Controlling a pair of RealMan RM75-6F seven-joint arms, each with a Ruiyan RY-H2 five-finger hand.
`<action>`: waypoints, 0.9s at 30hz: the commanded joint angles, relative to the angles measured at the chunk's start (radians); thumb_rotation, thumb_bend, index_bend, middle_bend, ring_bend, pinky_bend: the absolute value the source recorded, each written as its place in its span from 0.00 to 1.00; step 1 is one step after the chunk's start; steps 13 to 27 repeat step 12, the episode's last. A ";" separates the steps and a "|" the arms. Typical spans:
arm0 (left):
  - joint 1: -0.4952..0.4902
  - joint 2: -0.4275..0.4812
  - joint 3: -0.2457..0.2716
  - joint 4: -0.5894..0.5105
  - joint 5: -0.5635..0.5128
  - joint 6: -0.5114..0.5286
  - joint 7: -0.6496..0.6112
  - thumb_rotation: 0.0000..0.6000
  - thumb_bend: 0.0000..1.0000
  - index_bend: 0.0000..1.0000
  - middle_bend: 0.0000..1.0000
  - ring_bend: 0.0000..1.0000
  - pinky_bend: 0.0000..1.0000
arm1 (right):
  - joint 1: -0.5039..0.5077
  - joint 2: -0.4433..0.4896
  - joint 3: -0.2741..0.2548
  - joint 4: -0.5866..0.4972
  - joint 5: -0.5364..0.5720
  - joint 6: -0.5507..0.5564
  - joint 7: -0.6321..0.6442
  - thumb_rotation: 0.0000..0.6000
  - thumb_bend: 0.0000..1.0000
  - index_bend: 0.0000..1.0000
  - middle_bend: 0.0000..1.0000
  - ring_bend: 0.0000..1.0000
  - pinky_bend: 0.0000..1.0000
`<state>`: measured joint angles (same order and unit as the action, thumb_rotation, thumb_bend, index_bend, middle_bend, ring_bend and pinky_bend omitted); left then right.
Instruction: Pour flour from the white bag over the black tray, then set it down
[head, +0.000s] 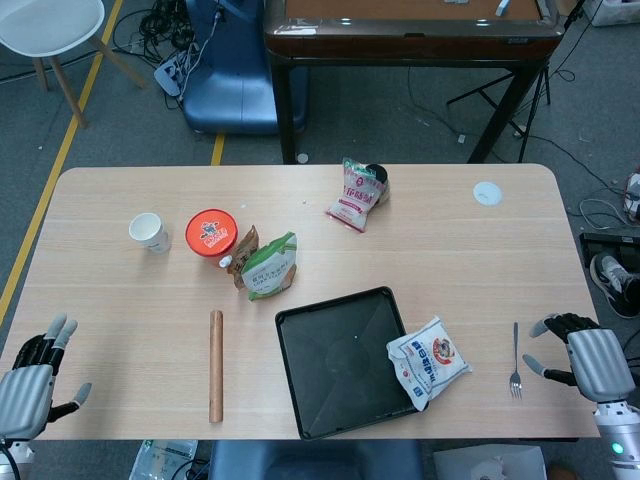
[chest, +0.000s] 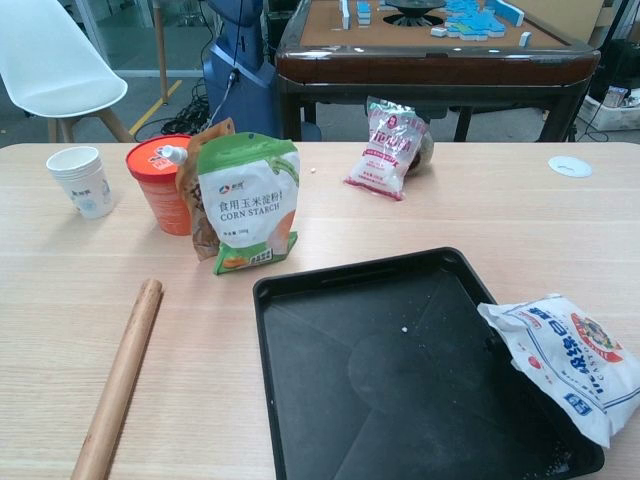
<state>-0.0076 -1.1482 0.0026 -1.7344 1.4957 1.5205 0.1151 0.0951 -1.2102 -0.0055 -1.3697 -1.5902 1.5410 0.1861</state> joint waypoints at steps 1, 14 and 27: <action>0.003 -0.009 -0.008 0.010 0.008 0.017 -0.006 1.00 0.25 0.00 0.00 0.08 0.06 | 0.008 0.027 -0.001 -0.034 -0.020 0.001 -0.007 1.00 0.17 0.51 0.48 0.41 0.46; 0.003 -0.002 -0.012 0.009 0.009 0.019 -0.022 1.00 0.25 0.00 0.00 0.08 0.06 | 0.017 0.109 0.011 -0.161 -0.006 -0.033 -0.104 1.00 0.17 0.51 0.44 0.37 0.41; 0.003 -0.002 -0.012 0.009 0.009 0.019 -0.022 1.00 0.25 0.00 0.00 0.08 0.06 | 0.017 0.109 0.011 -0.161 -0.006 -0.033 -0.104 1.00 0.17 0.51 0.44 0.37 0.41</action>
